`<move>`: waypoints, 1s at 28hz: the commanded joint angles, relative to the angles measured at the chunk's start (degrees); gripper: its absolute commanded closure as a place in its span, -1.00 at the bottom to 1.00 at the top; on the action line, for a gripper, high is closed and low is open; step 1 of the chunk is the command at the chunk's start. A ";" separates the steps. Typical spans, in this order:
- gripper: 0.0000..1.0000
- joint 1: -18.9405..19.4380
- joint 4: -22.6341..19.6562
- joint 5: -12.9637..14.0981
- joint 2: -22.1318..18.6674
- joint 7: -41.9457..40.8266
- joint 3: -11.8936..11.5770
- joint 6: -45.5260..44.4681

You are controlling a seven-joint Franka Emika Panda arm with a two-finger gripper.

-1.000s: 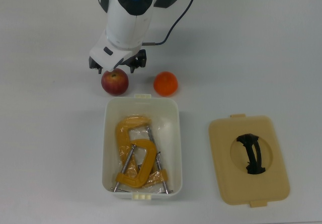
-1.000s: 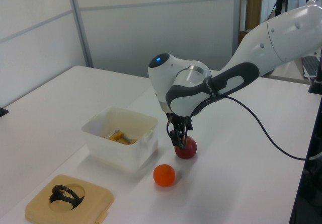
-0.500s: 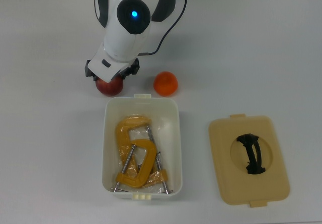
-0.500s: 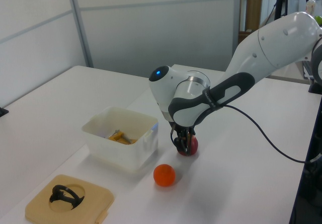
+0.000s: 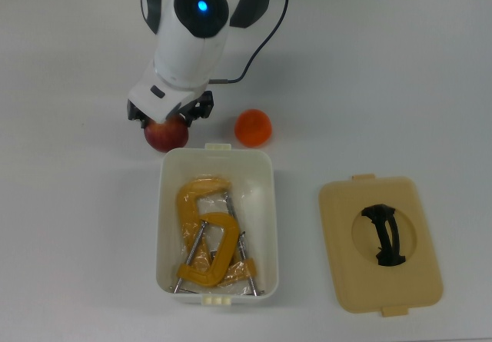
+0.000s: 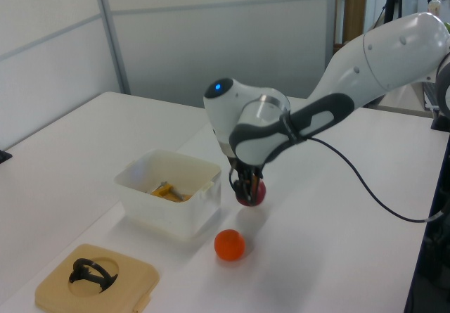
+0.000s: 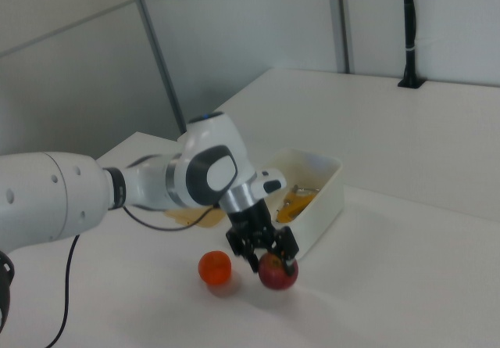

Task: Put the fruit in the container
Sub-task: 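Lift the apple and carry it over the white container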

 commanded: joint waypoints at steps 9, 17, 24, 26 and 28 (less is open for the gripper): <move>1.00 0.29 19.04 12.79 -0.62 1.23 0.32 -9.24; 0.93 2.66 18.17 12.00 3.16 7.56 0.59 6.22; 0.37 3.37 18.16 10.33 8.17 10.28 0.59 12.82; -0.43 3.37 18.16 9.98 8.18 10.64 0.59 12.83; -1.00 3.37 18.17 10.06 7.56 10.99 0.59 12.13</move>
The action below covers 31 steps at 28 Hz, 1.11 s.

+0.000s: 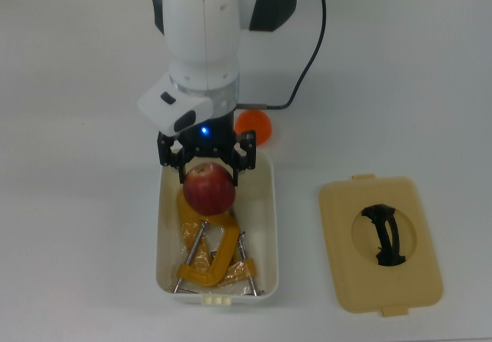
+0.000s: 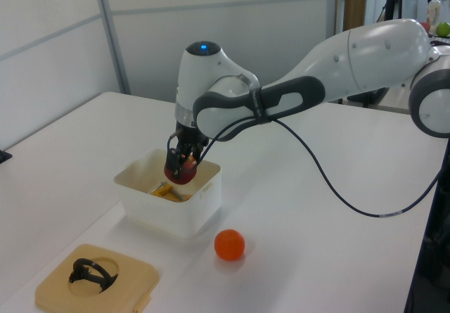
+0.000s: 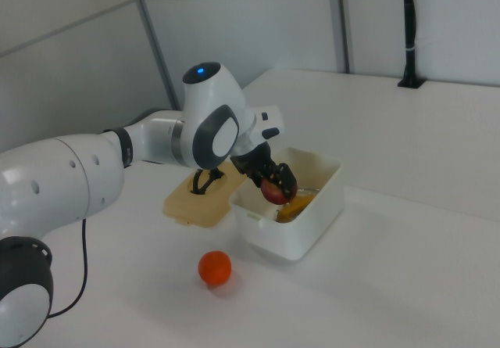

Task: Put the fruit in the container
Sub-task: 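Lift the apple and carry it over the white container, then open the gripper to release the apple into the container, then move the gripper down to the orange beside the container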

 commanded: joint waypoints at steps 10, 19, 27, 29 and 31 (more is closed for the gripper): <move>-1.00 0.30 1.03 -0.22 -5.91 -3.32 0.03 -24.56; -1.00 0.48 -0.02 -0.40 -6.62 -11.94 3.89 -40.49; -1.00 3.55 -3.10 -1.80 -3.54 -11.59 3.89 -39.53; -1.00 4.16 -3.10 -3.29 -2.58 -11.50 3.89 -39.18; -1.00 5.21 -3.62 -5.31 -1.44 -11.33 3.89 -37.08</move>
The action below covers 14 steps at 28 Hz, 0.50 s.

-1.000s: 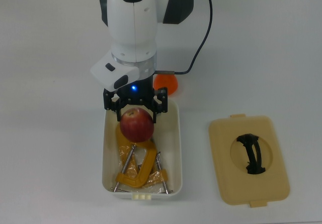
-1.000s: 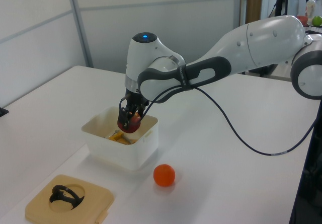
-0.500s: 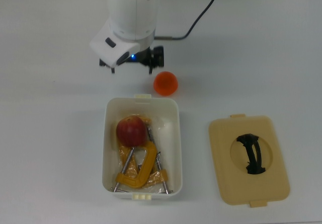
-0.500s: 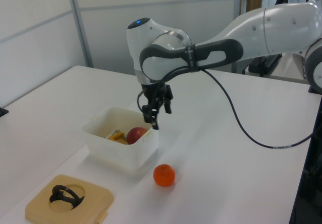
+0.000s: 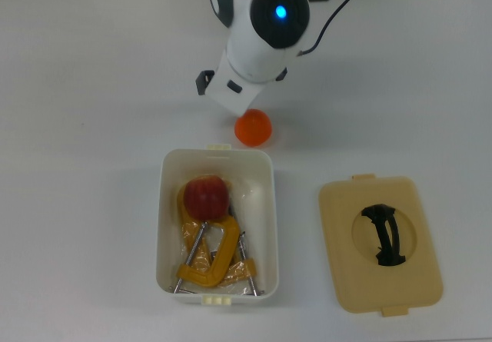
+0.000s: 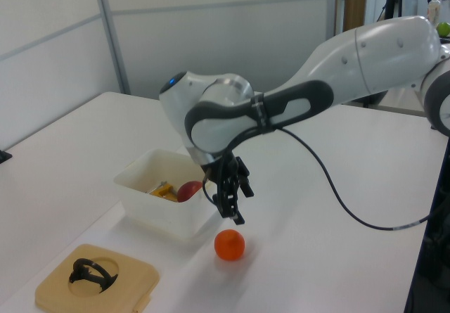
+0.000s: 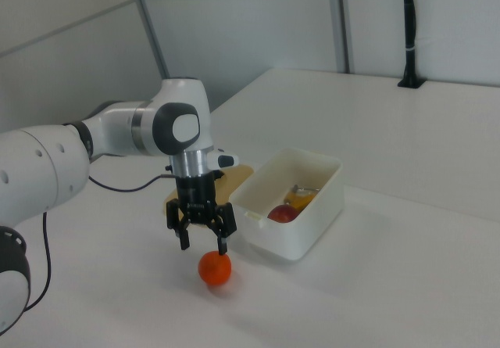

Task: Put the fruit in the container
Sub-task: 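Move the gripper down to the orange beside the container, then close the gripper around the orange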

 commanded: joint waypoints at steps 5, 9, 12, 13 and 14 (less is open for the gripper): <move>-1.00 2.80 -3.09 -6.13 3.23 -1.13 -0.26 6.02; -1.00 3.59 -3.62 -8.68 5.25 -0.17 -0.17 9.62; -1.00 4.12 -3.62 -9.30 5.69 0.98 -0.17 11.12; -1.00 4.38 -3.62 -9.56 5.95 1.24 -0.17 11.56; -1.00 4.56 -3.62 -10.09 6.30 1.24 -0.17 12.35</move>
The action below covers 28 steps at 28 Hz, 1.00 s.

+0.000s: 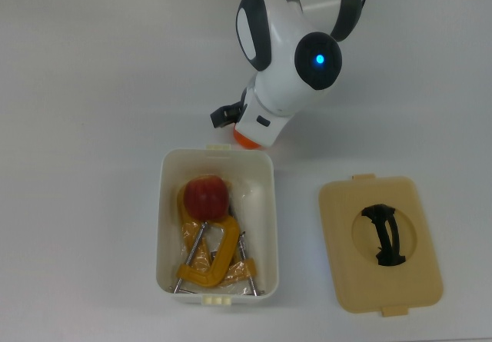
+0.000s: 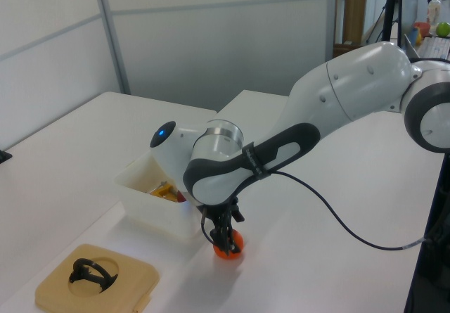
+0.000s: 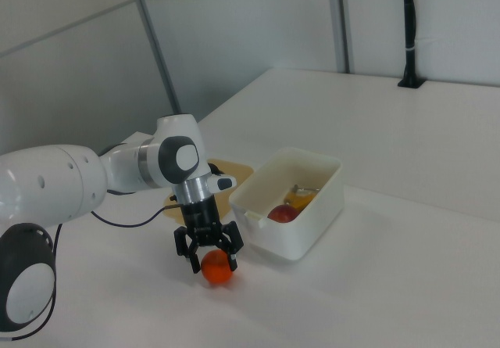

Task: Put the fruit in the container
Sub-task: 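Close the gripper around the orange, then lift the orange and carry it over the container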

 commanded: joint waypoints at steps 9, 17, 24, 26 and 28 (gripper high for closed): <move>0.43 1.23 -0.23 -3.68 0.97 1.03 -0.19 5.20; 1.00 1.05 0.90 -2.54 -3.85 0.94 -0.10 0.82; 1.00 0.35 9.52 3.25 -5.62 1.20 -0.71 -2.18; 1.00 -0.44 11.10 4.22 -5.53 1.38 -0.89 -1.57; 1.00 -1.58 13.20 5.10 -5.18 2.86 -1.41 1.75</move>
